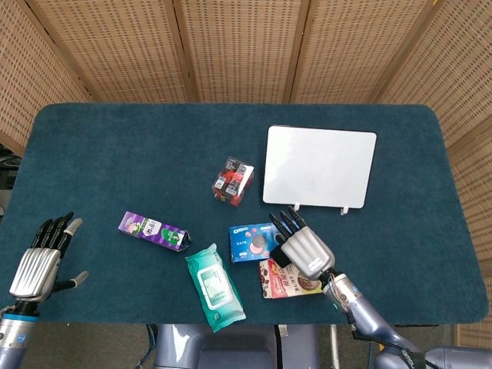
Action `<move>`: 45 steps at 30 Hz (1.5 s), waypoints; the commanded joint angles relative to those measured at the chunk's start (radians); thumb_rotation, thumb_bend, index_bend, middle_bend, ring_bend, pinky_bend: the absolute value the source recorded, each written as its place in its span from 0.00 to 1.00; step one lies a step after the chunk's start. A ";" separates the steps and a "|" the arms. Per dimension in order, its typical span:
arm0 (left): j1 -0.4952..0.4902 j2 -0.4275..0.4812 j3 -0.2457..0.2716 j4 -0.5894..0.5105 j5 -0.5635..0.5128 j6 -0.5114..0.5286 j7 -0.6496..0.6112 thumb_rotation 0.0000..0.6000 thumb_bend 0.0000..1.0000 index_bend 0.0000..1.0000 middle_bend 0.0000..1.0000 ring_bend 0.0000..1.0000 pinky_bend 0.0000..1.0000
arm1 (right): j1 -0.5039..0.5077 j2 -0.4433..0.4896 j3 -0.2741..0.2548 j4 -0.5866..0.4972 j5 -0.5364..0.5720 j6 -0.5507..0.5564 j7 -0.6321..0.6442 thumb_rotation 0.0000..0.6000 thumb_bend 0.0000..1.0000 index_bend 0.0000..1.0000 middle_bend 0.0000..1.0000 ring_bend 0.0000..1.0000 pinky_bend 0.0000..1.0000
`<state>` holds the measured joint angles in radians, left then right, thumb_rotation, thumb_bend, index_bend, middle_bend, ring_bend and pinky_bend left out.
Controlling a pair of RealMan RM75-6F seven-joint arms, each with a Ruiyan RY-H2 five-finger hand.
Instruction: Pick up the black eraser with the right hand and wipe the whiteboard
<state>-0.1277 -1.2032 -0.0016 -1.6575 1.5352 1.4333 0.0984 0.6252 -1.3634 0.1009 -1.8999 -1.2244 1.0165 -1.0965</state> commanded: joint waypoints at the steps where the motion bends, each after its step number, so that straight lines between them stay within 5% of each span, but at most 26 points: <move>1: 0.000 0.000 0.000 0.000 0.000 0.001 -0.001 1.00 0.18 0.00 0.00 0.00 0.00 | 0.009 -0.008 -0.002 0.004 0.012 -0.001 -0.003 1.00 0.00 0.31 0.00 0.00 0.00; 45: -0.001 0.007 -0.003 -0.001 -0.004 0.001 -0.013 1.00 0.18 0.00 0.00 0.00 0.00 | 0.127 -0.081 -0.062 0.058 0.158 0.040 -0.093 1.00 0.00 0.39 0.00 0.00 0.00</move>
<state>-0.1283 -1.1967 -0.0041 -1.6585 1.5308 1.4344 0.0853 0.7518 -1.4439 0.0391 -1.8424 -1.0658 1.0560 -1.1903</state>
